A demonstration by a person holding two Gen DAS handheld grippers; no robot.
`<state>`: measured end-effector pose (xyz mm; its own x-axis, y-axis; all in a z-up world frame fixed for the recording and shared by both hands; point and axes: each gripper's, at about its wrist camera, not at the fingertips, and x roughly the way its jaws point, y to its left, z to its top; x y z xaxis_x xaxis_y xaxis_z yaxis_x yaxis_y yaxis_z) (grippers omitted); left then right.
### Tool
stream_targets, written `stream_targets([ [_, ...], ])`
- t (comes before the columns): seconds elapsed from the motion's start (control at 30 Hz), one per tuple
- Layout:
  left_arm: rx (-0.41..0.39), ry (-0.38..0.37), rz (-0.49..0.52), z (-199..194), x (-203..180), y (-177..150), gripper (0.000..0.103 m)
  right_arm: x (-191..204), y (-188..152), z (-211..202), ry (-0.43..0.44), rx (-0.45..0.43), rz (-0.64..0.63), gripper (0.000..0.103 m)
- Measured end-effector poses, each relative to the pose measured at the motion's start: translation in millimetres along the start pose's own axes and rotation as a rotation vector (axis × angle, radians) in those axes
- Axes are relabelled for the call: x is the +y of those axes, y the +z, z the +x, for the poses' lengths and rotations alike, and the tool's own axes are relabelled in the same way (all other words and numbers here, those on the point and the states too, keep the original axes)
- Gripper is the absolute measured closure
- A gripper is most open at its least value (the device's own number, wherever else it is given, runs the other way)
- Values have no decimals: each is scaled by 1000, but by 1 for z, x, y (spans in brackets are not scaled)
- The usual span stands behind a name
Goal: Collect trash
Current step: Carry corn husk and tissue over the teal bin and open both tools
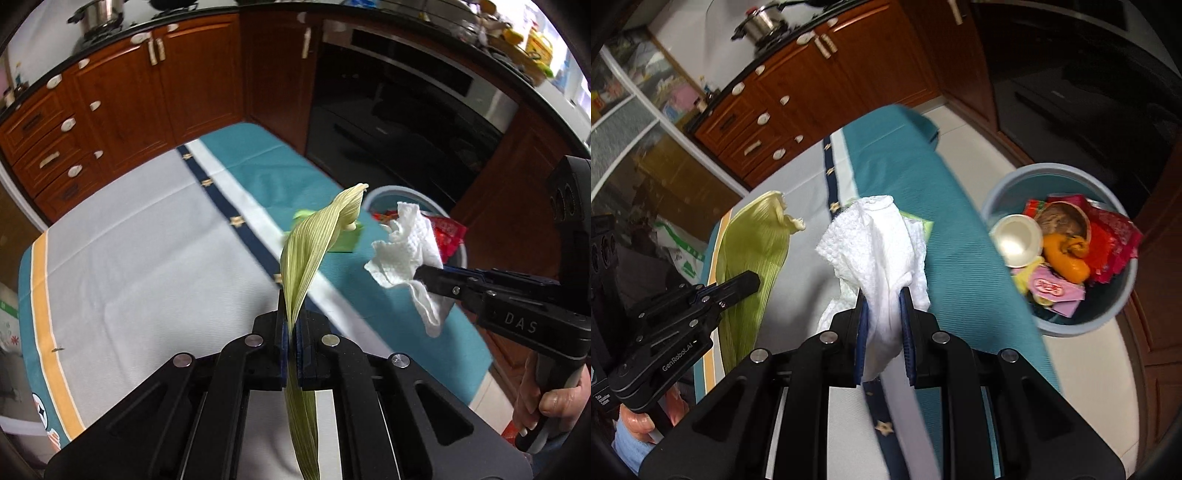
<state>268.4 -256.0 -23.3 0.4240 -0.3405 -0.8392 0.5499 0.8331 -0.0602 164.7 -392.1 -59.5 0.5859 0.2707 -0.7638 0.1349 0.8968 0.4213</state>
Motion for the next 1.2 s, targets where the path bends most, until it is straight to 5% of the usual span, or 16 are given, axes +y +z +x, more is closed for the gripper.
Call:
stream_targets([
  [0.33, 79, -114, 93, 26, -104, 29, 100, -105, 1, -66, -53, -102, 135, 87],
  [0.63, 169, -219, 23, 78, -174, 63, 100, -174, 14, -77, -90, -90, 215, 87],
  [0.93, 228, -241, -87, 142, -204, 80, 99, -208, 40, -48, -85, 0, 232, 86],
  [1.2, 249, -240, -156, 172, -185, 85, 99, -217, 60, -20, -83, 57, 210, 86],
])
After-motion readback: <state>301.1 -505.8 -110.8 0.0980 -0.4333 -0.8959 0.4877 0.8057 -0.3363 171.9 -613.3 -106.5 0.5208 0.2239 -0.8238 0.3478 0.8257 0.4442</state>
